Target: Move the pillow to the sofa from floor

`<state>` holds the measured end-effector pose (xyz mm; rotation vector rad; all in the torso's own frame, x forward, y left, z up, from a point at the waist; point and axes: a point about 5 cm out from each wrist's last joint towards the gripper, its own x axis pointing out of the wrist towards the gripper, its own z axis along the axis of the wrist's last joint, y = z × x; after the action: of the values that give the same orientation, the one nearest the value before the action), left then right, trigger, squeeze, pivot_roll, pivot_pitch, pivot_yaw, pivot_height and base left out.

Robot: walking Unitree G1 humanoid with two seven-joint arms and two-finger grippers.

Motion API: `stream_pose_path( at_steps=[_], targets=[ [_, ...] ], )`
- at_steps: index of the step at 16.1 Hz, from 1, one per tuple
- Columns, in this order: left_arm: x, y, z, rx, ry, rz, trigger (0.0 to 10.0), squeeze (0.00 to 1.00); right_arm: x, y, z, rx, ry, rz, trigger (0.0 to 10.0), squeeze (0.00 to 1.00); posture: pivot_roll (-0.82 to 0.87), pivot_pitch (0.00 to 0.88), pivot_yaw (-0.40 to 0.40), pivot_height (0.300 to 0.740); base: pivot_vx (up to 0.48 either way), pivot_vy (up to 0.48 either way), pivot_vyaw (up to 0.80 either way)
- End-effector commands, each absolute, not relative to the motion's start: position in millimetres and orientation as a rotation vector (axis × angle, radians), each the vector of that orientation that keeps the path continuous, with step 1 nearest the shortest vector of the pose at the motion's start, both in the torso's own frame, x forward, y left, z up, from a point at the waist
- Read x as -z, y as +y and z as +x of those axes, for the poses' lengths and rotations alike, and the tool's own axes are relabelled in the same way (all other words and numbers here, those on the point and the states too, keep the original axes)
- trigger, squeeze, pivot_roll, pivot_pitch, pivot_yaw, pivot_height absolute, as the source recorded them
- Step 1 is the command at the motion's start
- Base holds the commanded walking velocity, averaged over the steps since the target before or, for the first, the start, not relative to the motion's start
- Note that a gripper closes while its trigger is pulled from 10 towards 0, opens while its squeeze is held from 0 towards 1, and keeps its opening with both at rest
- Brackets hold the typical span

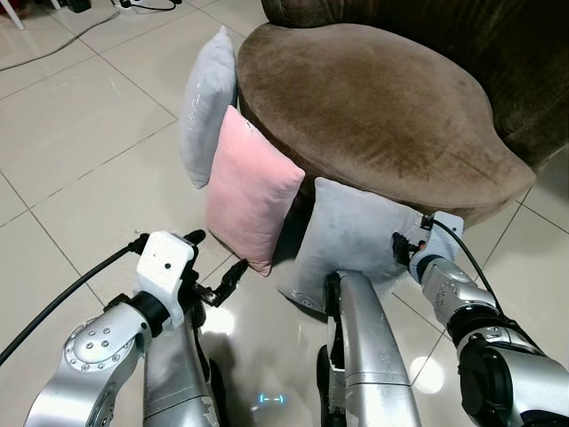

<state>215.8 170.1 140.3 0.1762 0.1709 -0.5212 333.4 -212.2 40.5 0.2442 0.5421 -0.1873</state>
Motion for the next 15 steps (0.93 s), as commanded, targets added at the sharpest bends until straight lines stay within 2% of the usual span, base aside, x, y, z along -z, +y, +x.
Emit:
stream_pose_path(
  at_steps=[1,11,15],
  targets=[
    [-135.5,168.6,212.8,0.544,0.203,0.161,10.0,1.0,-30.8,-208.2,327.4,0.179,0.588,0.254,0.0,0.0,-0.04,0.209,-0.046,0.467,0.0,0.0,0.0],
    [-133.2,163.9,209.7,0.626,0.233,0.121,10.0,1.0,-31.0,-206.2,328.3,0.174,0.582,0.257,0.0,0.0,-0.03,0.185,-0.04,0.467,0.0,0.0,0.0],
    [-129.8,167.4,206.4,0.624,0.268,0.081,10.0,1.0,-33.8,-202.4,331.2,0.161,0.569,0.278,0.0,0.0,-0.03,0.143,-0.03,0.467,0.0,0.0,0.0]
  ],
)
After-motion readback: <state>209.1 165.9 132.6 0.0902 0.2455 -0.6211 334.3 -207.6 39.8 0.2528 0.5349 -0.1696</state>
